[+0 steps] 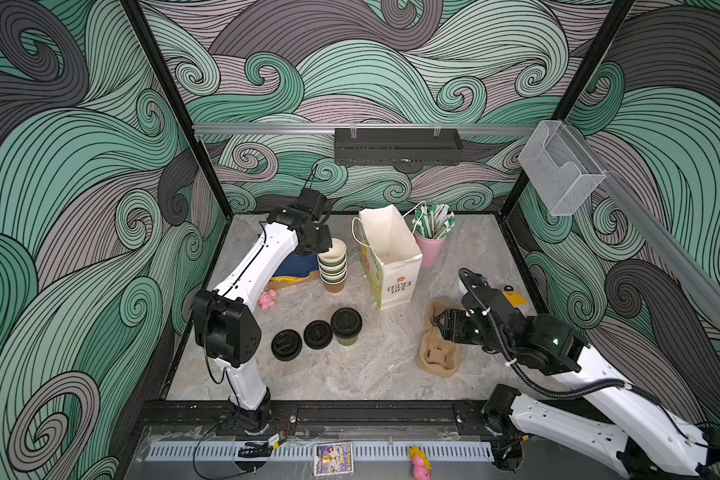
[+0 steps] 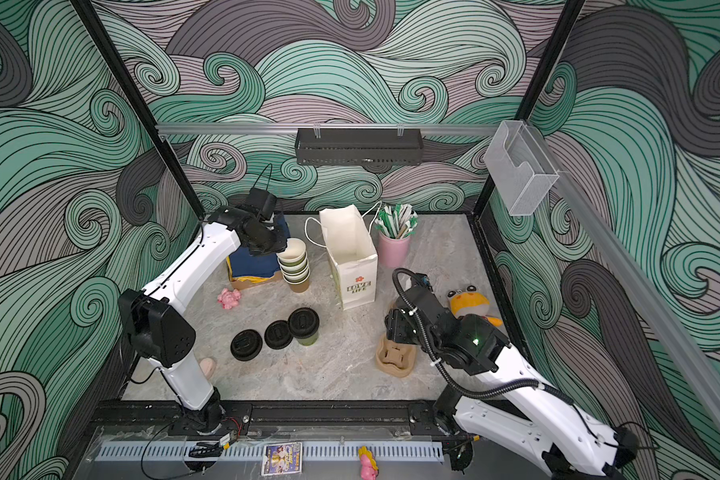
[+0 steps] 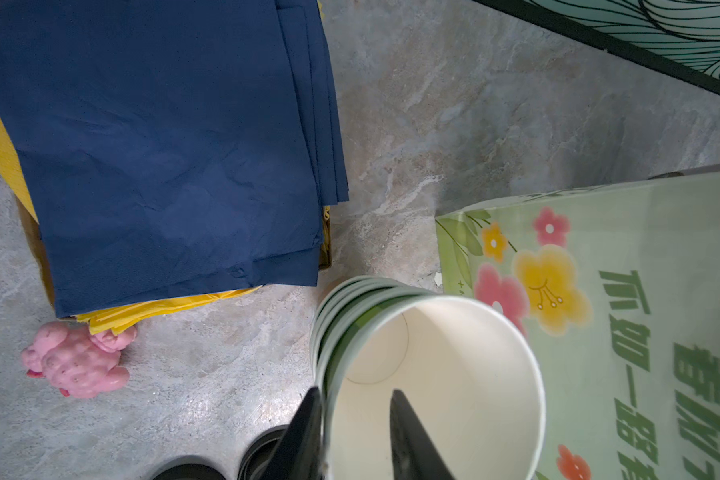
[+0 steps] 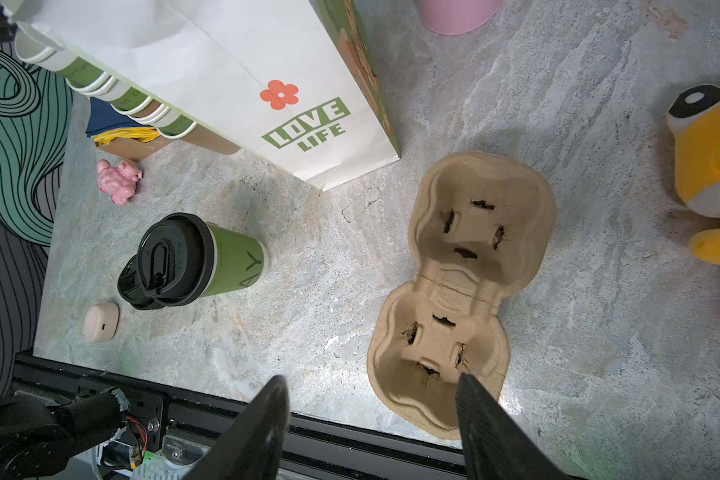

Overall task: Pack the takeout coffee
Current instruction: 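Reach the left gripper to the white paper cup stack and grasp the top cup, then lift the green paper cup with the left gripper and carry it toward the carrier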

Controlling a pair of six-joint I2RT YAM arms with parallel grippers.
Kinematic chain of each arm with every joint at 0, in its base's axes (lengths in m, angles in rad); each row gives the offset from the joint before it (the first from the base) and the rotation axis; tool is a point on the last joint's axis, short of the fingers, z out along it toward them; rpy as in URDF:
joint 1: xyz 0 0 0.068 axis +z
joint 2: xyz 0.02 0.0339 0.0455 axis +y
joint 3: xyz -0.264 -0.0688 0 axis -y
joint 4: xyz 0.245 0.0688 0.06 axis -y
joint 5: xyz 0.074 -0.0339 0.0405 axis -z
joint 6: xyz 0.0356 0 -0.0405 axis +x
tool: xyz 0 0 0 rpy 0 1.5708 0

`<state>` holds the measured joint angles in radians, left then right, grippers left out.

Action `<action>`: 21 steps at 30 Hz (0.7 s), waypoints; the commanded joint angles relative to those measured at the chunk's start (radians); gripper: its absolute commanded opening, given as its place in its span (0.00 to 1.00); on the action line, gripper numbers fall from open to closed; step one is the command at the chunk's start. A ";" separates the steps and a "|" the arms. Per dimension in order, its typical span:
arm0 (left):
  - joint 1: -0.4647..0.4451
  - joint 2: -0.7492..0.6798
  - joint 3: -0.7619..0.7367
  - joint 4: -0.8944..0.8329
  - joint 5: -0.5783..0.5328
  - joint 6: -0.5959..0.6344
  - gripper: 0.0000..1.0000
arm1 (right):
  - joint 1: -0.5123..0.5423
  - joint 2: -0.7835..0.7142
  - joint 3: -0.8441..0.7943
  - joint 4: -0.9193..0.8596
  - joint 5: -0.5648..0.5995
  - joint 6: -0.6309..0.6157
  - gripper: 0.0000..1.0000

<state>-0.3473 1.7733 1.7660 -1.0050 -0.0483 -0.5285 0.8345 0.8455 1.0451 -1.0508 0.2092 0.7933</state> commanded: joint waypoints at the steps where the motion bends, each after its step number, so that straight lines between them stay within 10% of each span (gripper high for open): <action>1: 0.007 0.011 0.039 -0.047 -0.014 0.016 0.25 | -0.011 -0.004 -0.014 0.000 0.007 0.008 0.66; 21: 0.010 -0.145 -0.027 0.068 -0.062 -0.099 0.03 | -0.034 -0.028 -0.002 0.000 -0.007 -0.002 0.66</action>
<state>-0.3470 1.7084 1.7557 -1.0035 -0.0803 -0.5884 0.8082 0.8238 1.0374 -1.0489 0.2016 0.7921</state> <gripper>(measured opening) 0.050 0.659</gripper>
